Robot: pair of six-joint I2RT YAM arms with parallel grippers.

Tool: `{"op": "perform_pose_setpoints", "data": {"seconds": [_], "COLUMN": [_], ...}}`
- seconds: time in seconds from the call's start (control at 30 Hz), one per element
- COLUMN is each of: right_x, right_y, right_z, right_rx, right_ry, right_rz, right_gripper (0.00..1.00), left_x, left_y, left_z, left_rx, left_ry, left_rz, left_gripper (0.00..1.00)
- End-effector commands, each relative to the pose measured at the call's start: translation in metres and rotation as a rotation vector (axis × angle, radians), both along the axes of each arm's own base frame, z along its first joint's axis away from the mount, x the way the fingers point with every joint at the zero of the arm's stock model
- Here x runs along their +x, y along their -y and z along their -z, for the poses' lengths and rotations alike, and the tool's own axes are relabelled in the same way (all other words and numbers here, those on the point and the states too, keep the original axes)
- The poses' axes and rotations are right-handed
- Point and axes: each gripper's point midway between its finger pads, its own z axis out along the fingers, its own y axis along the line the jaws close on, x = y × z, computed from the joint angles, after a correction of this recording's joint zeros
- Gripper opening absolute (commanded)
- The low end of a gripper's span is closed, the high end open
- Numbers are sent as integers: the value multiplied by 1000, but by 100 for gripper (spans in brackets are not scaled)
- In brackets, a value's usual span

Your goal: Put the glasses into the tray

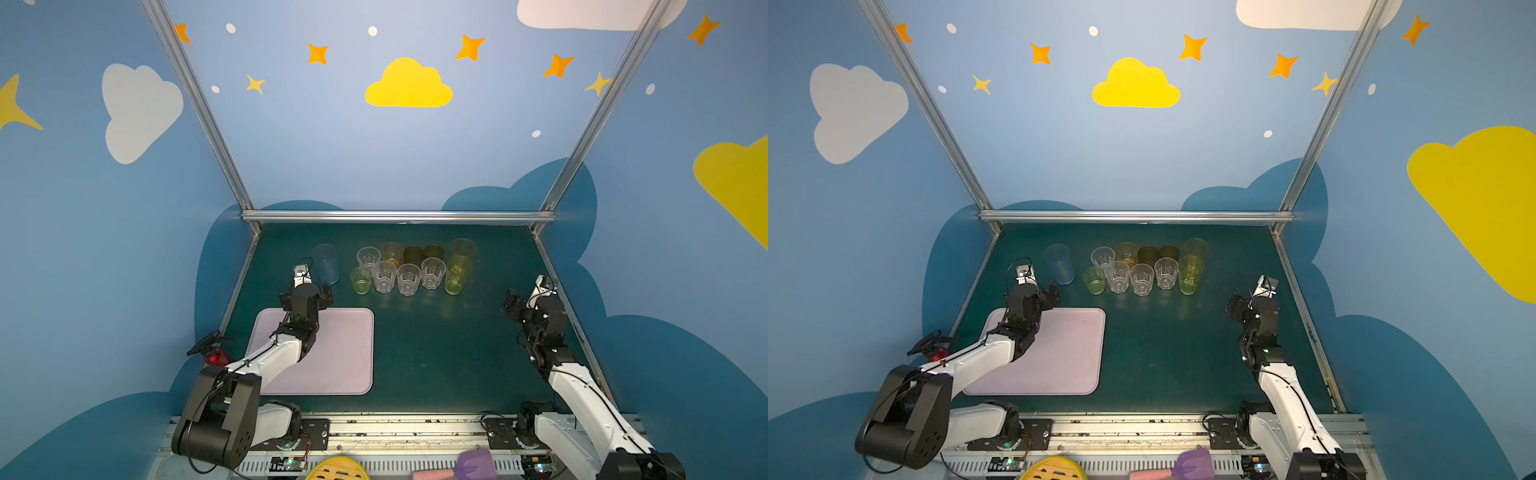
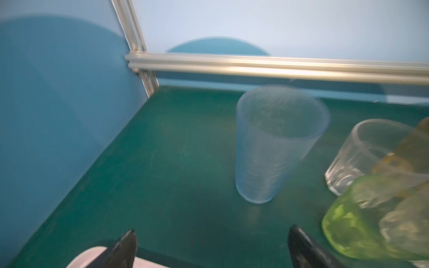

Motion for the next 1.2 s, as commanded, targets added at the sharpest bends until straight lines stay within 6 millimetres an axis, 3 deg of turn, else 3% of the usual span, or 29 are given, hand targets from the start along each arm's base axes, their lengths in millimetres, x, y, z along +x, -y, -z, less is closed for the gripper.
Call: {"op": "perform_pose_setpoints", "data": {"seconds": [0.0, 0.13, 0.23, 0.37, 0.43, 0.63, 0.9, 1.17], "right_x": [-27, -40, -47, -53, -49, -57, -65, -68], "right_y": [-2, -28, -47, -75, -92, -125, -131, -123], "right_z": [11, 5, 6, 10, -2, -3, 10, 26], "right_rx": [124, 212, 284, 412, 478, 617, 657, 641], "right_ry": [-133, -198, -278, -387, -404, -540, -588, -591], "right_rz": [46, -79, -155, -265, -337, -496, -501, -438], "right_gripper": [88, 88, 88, 87, 87, 87, 87, 87], "left_x": [-13, -31, -49, -70, -78, -89, -98, -103], "left_y": [0, 11, 18, 37, 46, 87, 120, 151], "left_z": [-19, -31, -29, -14, -6, 13, 41, 66], "left_rx": [1, -51, -110, -168, -203, -304, -366, -363], "left_ry": [-29, -73, -122, -199, -249, -371, -427, -502], "left_rz": [-63, -80, -105, -67, -45, 101, 165, 231], "left_gripper": [100, 100, 100, 100, 100, 100, 97, 71]}}
